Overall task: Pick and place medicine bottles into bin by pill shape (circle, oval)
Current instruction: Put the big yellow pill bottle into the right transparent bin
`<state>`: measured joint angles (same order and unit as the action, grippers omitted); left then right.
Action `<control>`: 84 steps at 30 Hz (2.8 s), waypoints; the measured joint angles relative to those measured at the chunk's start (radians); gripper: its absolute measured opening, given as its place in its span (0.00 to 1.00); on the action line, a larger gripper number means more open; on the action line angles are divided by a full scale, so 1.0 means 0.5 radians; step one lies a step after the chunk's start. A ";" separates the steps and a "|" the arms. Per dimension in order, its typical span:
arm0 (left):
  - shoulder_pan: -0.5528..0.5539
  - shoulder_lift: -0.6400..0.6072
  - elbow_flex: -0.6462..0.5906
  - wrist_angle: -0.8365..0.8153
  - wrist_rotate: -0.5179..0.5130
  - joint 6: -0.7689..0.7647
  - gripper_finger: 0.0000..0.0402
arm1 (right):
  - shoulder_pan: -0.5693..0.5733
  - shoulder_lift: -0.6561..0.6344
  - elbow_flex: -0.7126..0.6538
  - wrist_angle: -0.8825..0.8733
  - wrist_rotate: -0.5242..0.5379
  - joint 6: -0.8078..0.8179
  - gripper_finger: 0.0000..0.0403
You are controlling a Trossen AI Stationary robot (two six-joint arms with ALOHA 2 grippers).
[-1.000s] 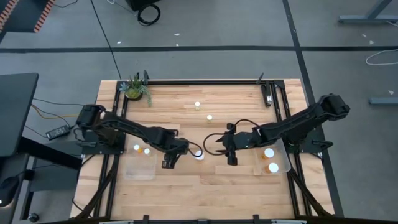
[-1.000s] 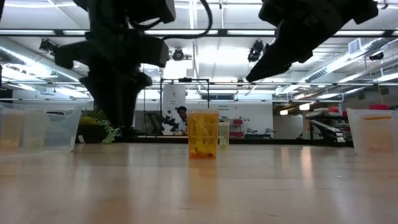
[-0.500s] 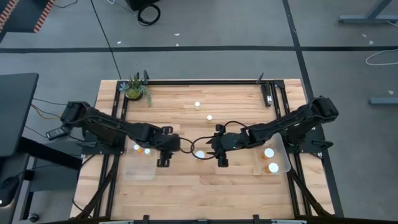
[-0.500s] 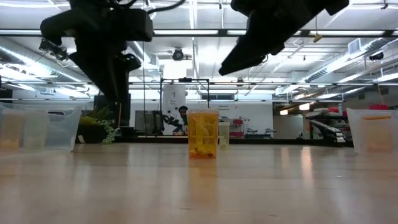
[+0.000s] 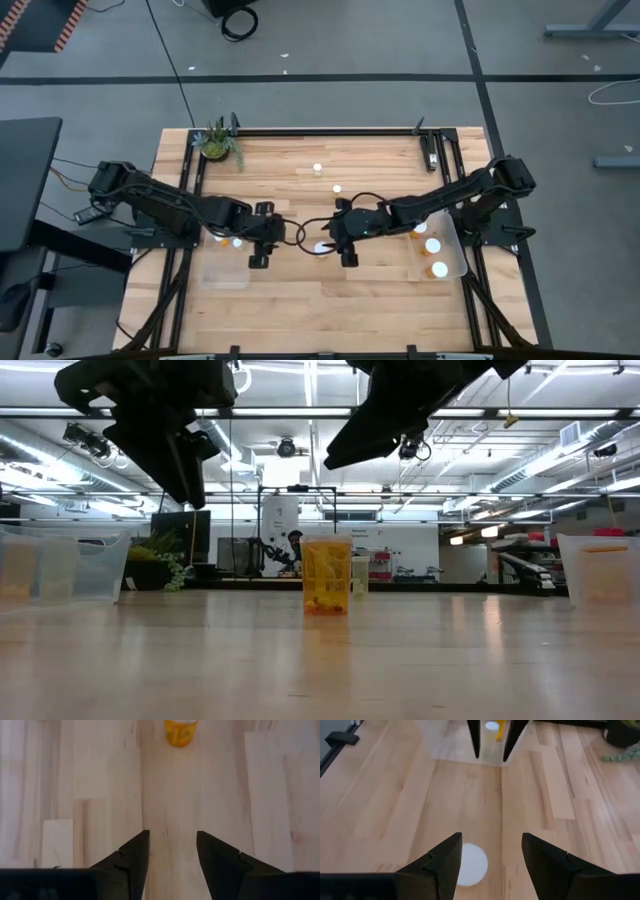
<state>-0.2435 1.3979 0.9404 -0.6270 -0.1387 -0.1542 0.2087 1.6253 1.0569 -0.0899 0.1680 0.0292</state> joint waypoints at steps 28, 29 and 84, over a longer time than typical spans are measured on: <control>0.012 0.006 0.000 0.132 -0.007 -0.151 0.43 | -0.012 0.166 -0.001 0.144 -0.080 0.017 0.53; 0.012 0.006 0.000 0.141 -0.015 -0.153 0.43 | -0.012 0.180 -0.001 0.152 -0.085 0.016 0.54; 0.012 0.007 0.002 0.145 -0.037 -0.405 0.43 | -0.072 0.407 -0.008 0.150 -0.287 -0.117 0.62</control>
<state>-0.2375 1.4014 0.9413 -0.5543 -0.1573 -0.3565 0.1728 1.8290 1.0527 -0.0147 0.0246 -0.0292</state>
